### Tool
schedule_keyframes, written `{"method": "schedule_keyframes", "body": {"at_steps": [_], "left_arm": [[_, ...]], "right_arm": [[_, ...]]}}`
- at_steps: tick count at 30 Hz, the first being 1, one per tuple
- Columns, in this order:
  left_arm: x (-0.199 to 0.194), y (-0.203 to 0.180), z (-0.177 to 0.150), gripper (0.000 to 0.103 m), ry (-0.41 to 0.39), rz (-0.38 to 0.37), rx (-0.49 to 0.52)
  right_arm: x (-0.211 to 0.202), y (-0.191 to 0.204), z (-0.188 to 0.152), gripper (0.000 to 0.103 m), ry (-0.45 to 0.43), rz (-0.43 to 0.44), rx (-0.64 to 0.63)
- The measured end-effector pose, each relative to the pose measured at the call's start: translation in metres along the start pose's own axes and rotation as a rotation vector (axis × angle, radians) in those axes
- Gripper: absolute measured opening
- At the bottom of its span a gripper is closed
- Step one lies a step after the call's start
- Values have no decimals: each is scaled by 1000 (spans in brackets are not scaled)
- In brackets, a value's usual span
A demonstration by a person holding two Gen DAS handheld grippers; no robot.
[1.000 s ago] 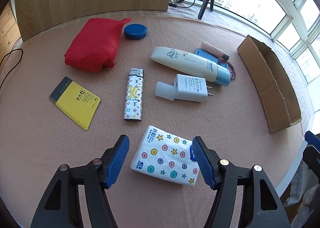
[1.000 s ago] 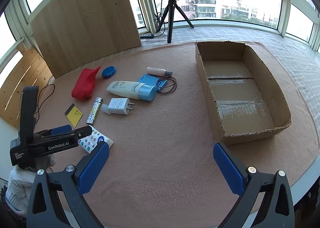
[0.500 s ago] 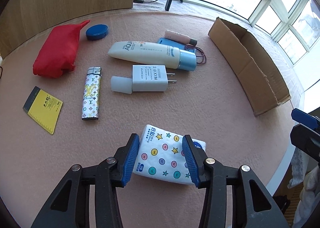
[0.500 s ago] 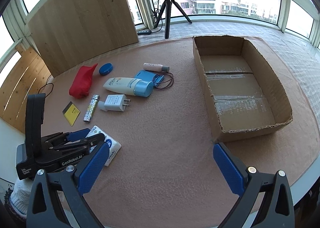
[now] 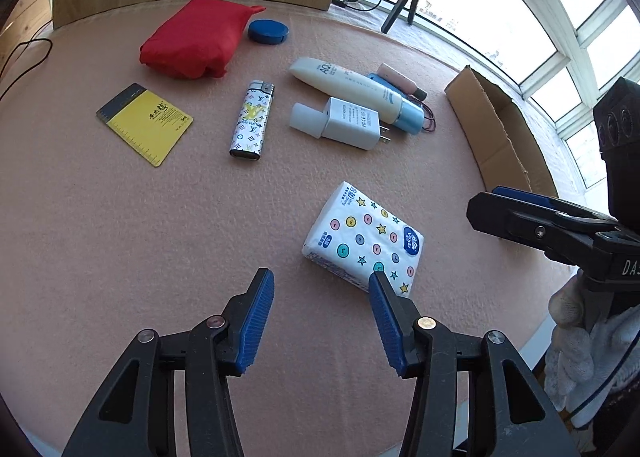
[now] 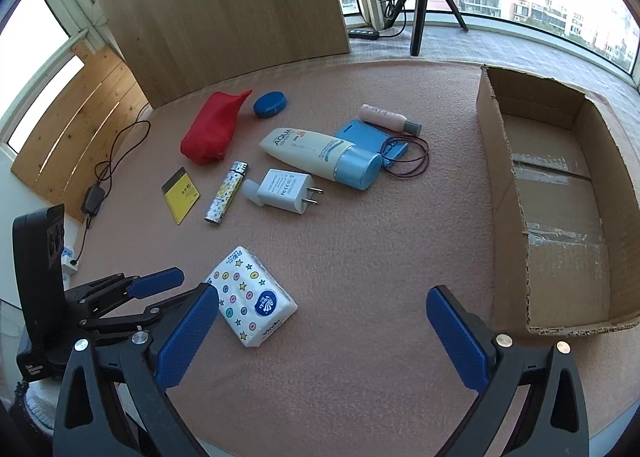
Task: Organize objects
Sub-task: 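Move the right tool to the star-patterned tissue pack and close on it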
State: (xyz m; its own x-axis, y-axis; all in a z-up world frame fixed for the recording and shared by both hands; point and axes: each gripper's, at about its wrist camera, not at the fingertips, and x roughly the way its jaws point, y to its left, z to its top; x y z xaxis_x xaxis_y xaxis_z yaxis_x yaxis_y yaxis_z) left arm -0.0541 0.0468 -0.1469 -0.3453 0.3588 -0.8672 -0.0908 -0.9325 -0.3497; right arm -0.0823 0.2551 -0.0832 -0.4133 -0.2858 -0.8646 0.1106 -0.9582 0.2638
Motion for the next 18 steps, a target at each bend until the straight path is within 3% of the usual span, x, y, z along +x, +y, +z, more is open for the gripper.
{"method": "schedule_keyframes", "body": {"at_steps": [9,13,18], "left_arm": [[8,-7,-11,54,3,-62,-60],[8,-13,-8,54,-12,-63,-38],[9,-17,-3,53,-21,-72,-8]], "right_arm": [[51,9,16,89,176,137,-54],[70,9,21,67,240,190,-46],[85,13,19,59,299,247,-34]]}}
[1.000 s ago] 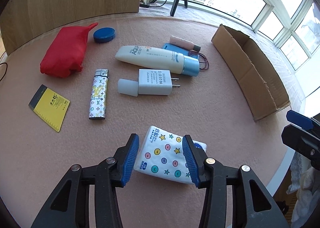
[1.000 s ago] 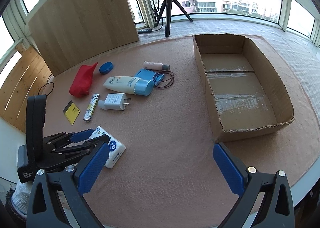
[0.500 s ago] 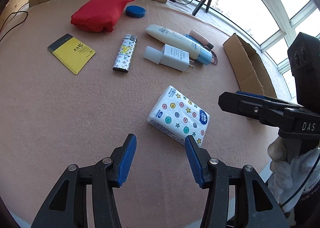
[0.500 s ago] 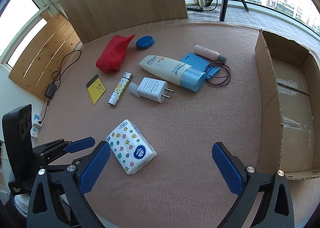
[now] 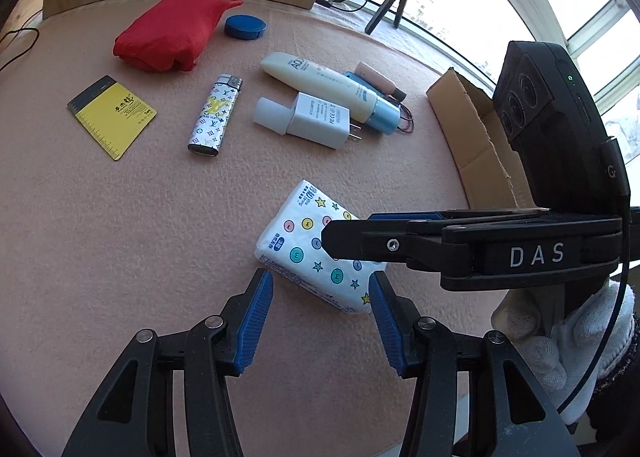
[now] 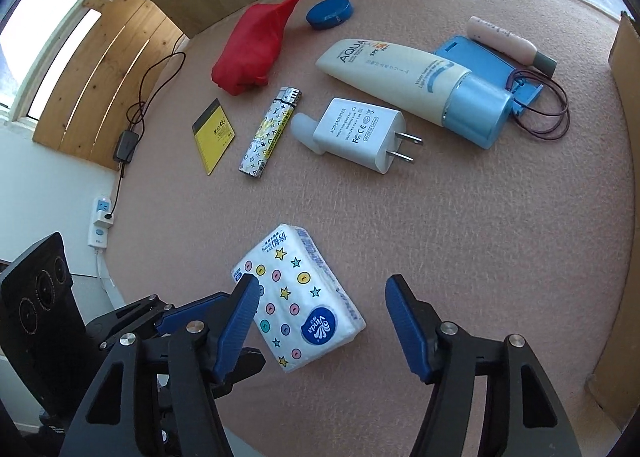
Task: Organize objects
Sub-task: 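Move the right tool to the star-patterned tissue pack and close on it, then carry the tissue pack with the right tool into the cardboard box and release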
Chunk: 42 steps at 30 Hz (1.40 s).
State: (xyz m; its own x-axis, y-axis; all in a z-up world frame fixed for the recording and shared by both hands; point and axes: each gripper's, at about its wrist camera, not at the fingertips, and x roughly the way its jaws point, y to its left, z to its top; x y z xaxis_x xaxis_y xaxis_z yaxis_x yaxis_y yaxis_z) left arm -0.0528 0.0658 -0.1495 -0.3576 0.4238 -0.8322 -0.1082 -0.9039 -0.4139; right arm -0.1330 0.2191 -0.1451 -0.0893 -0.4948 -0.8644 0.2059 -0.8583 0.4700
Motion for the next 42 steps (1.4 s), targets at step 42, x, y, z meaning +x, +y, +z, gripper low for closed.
{"method": "schedule_keyframes", "body": {"at_steps": [42], "left_arm": [[0,-165,60,53,-93,-120,364]], "right_arm": [[-111,-30,-23,44,-241,-16,127]]}}
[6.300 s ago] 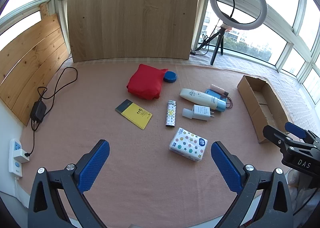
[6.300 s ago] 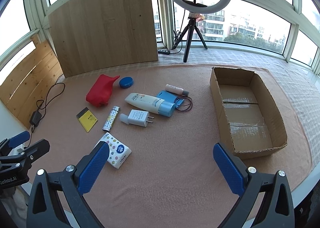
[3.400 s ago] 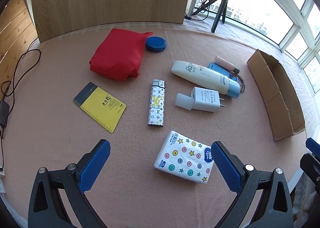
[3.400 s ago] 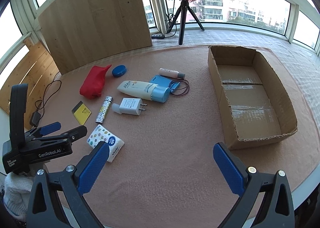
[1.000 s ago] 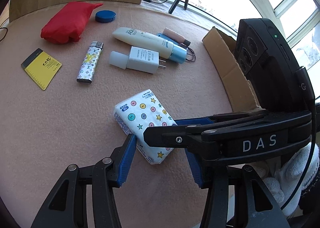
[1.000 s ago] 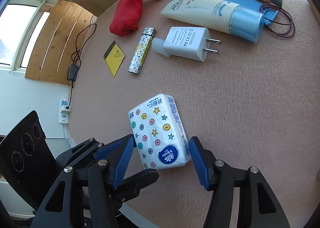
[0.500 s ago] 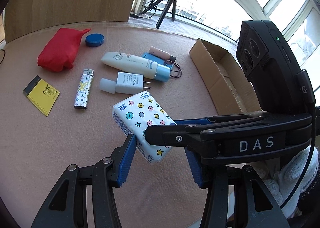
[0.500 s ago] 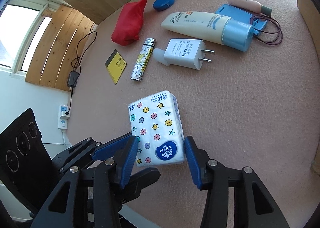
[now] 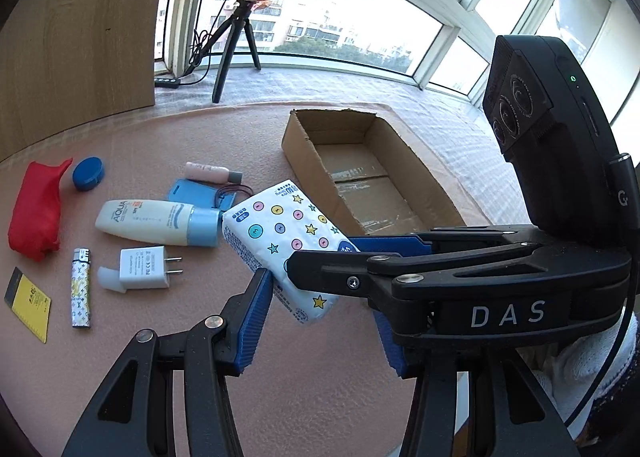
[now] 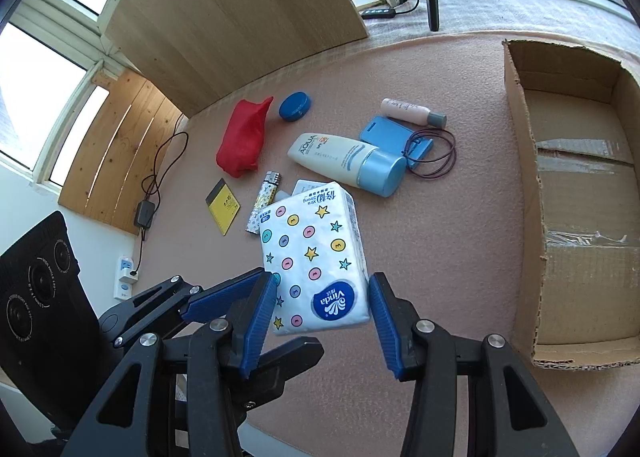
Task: Organize objects
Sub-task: 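Carry the tissue pack with the right tool into the cardboard box and release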
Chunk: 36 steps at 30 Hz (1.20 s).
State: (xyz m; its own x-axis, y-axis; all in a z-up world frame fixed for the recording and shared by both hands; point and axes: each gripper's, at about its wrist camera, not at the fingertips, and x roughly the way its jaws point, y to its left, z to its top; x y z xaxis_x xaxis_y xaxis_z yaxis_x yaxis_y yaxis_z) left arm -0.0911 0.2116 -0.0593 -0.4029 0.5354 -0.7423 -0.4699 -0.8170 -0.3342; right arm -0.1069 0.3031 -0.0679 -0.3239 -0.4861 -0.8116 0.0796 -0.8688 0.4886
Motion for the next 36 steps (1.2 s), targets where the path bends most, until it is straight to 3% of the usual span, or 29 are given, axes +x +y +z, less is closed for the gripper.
{"method": "schedule_keyframes", "body": {"at_steps": [7,16,25,32,36], "left_arm": [[33,-48,26,53,6,-34,76],[65,-82,43,53,33,-81,120],[82,-93,47,53,58,-94,132],[83,-89,44,55,77,-49,148],[76,-80,43,55,69,-42,138]], "right_arm": [[-45,-38,5,44,-102,-92,36],[-80,-86,6,44,-172,-155,103],[-94,-117,2,44,-188,-183,153],[-96,-120,2,45,-195,-215,149],[-99,-119,1,57,-216,-251,152]]}}
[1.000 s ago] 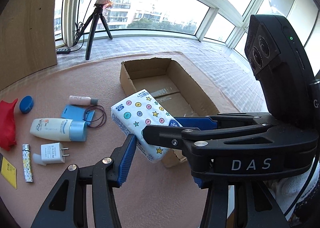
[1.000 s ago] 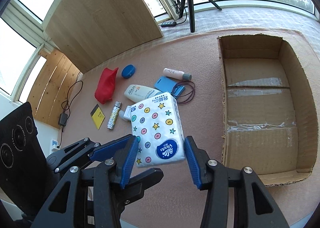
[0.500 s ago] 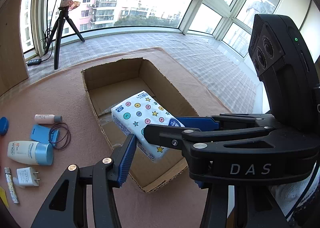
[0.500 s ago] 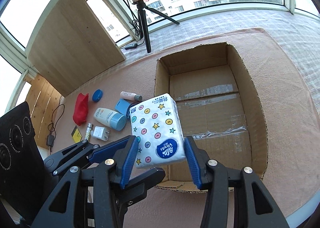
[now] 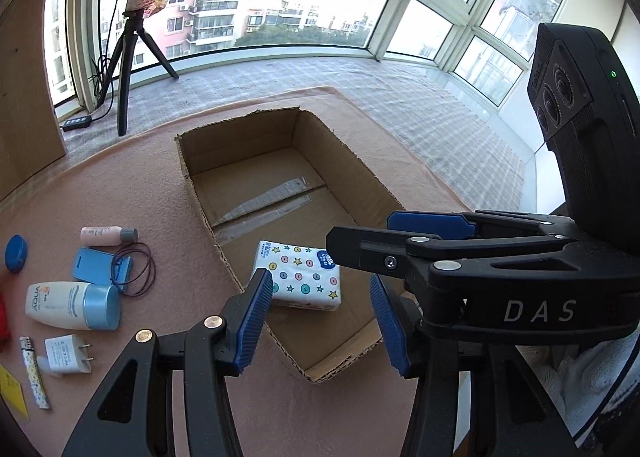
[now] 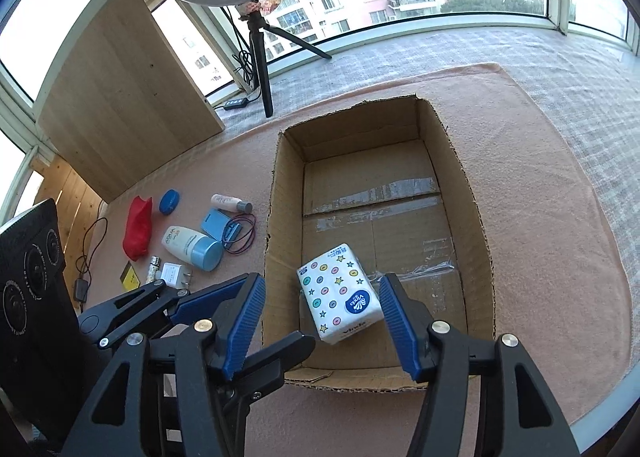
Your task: Organize objects
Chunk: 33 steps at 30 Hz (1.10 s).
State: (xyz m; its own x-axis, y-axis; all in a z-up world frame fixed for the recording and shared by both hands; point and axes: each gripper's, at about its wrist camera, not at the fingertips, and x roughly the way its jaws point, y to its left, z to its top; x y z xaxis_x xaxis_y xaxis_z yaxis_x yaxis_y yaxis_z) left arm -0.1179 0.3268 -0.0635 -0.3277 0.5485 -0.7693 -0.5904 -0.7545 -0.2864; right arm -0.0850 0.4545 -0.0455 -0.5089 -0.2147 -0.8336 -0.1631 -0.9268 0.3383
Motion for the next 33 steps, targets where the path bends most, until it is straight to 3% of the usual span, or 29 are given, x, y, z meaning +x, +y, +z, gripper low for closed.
{"method": "schedule_keyframes", "body": {"at_steps": [9,22,27,33], "left_arm": [[-39,42,-17,55,-28,49,-73],[-103,186,-84,55,-18,245,-334],[-109,239,-97,55,6,299,-422],[-93,285,-90,54,45,323,-487]], "right_arm": [[-3,4,-3,57,-23,-16,24],[-7,58,-28,57,-89,14,-58],[0,87,-38,57,-83,37,-90],[16,105,-52,57,-21,69,-89]]}}
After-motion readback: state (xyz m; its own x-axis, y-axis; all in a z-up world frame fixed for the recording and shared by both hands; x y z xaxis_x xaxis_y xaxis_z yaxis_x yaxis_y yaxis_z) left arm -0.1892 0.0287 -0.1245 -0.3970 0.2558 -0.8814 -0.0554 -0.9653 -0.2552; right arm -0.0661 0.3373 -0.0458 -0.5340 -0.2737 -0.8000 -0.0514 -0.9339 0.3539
